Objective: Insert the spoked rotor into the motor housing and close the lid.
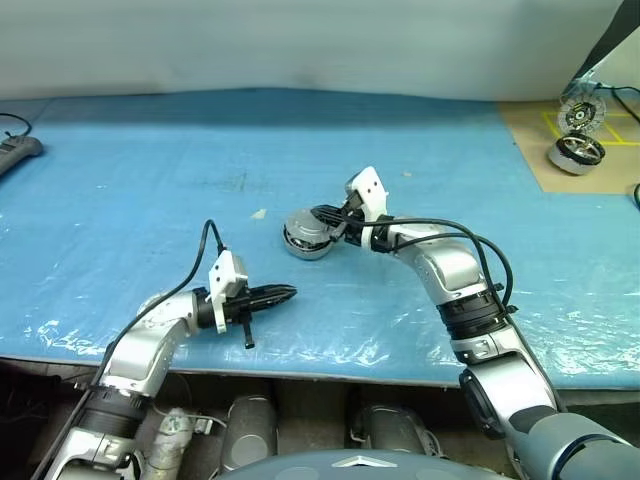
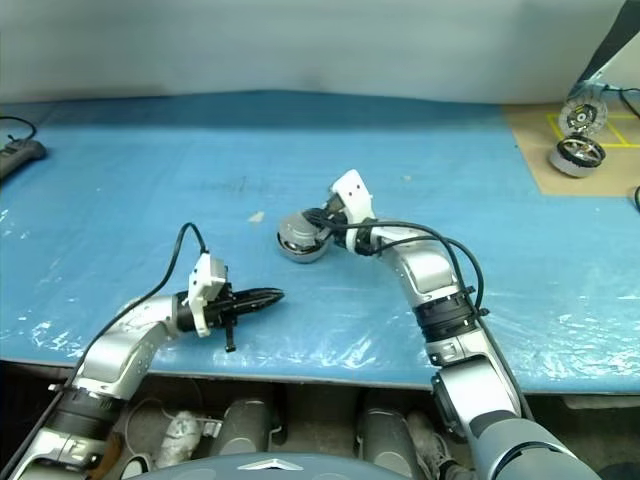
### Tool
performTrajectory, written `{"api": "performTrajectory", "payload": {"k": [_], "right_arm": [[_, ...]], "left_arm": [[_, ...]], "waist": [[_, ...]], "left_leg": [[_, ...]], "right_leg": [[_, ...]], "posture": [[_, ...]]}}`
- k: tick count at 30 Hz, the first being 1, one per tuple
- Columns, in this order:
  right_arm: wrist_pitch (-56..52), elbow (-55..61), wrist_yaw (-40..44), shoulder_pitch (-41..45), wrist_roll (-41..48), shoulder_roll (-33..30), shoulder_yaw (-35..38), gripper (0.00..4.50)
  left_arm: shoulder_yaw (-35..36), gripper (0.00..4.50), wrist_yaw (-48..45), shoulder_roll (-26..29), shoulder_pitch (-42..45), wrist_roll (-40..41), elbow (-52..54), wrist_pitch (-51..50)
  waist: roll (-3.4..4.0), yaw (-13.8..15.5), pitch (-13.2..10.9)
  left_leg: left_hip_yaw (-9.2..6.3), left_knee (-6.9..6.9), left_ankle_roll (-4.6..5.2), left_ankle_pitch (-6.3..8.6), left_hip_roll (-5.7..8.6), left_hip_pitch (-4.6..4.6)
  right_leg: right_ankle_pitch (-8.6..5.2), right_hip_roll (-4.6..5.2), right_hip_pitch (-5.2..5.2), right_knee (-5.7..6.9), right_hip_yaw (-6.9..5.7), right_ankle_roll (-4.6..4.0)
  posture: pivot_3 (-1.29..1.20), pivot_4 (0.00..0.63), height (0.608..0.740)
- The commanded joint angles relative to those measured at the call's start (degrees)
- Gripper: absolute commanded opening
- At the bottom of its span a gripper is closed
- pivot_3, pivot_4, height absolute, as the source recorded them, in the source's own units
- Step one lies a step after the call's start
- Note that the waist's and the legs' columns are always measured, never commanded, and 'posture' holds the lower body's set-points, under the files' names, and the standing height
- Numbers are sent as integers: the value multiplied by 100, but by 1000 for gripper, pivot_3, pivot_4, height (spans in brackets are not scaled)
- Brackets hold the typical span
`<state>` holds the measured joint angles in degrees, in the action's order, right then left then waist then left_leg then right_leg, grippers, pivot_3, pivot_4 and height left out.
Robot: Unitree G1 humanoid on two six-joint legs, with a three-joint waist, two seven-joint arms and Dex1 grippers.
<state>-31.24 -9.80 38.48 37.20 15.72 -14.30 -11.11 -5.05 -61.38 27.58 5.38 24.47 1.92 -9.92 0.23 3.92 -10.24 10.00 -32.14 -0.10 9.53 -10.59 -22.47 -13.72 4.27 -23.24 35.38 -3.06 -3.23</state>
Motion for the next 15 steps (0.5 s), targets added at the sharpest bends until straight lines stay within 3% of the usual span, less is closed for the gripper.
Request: {"api": "performTrajectory", "payload": {"k": [1,5,11,15], "right_arm": [[169,-100,166,10,-127,19,-121,0],[186,77,463,-96,-201,69,-399,0],[322,-803,222,-66,-542,176,-363,0],[609,-1091,155,-237,-952,110,-632,0]], "left_arm": [[312,37,218,-52,-128,-22,-208,239],[453,37,127,-172,-168,-114,-1020,695],[755,37,-1065,-38,369,-213,-3879,2314],[1063,37,-1766,125,926,-176,-5514,3120]], "waist": [[0,1,0],[0,-1,0],[29,8,31],[32,-4,49]], "left_leg": [[0,-5,0,0,0,5],[2,-6,-1,1,0,31],[4,4,-1,0,1,60],[6,45,10,11,10,200]], "right_leg": [[0,0,6,1,1,0],[1,1,25,4,10,2],[0,0,45,5,13,1],[-29,1,141,0,34,50]], "posture": [[0,150,740],[0,150,740],[0,150,740],[0,150,740]]}}
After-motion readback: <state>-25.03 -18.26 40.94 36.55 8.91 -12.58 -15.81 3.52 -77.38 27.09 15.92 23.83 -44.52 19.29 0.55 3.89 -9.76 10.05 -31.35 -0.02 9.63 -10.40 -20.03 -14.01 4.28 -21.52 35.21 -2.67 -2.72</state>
